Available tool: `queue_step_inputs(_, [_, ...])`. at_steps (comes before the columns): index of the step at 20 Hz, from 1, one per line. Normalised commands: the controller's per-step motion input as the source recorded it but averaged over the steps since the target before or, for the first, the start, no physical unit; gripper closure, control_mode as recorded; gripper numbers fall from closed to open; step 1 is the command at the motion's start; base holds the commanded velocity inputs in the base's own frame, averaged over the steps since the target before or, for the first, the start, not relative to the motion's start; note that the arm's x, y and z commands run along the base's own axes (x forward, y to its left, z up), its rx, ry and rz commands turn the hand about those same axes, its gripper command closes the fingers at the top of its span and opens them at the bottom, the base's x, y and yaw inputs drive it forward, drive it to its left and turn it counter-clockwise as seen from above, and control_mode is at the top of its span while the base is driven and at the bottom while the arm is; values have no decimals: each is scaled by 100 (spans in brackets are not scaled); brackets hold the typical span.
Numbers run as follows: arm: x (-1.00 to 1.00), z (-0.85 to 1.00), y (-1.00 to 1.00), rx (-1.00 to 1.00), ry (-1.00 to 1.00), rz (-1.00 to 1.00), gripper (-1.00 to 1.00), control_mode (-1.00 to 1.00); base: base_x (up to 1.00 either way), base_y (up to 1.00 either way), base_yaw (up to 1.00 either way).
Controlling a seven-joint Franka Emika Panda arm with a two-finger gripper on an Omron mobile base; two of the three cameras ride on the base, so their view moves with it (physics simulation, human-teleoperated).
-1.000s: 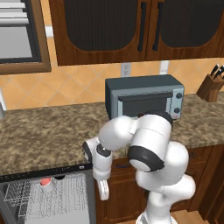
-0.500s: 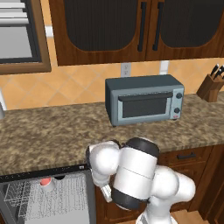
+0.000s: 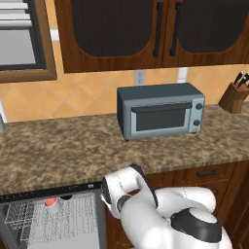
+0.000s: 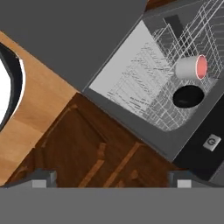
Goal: Pick up the cup and bowl from the counter, place them in the dishwasher, and close the dishwasher door.
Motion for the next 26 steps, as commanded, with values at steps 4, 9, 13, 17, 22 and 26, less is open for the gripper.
queue_step_inputs(4, [1, 6, 50, 23, 3, 13, -100, -100, 0, 0, 0])
queue_step_inputs(9, [7, 61, 84, 28, -17, -4, -100, -100, 0, 0, 0])
queue_step_inputs(13, [0, 62, 95, 25, -38, 0, -100, -100, 0, 0, 0])
queue_step_inputs(17, [-1, 87, 69, 61, -32, -7, -100, -100, 0, 0, 0])
queue_step_inputs(22, [-18, 73, 70, 72, -39, -18, -100, -100, 0, 0, 0])
queue_step_inputs(26, [-27, 93, 58, 69, -27, -18, -100, -100, 0, 0, 0])
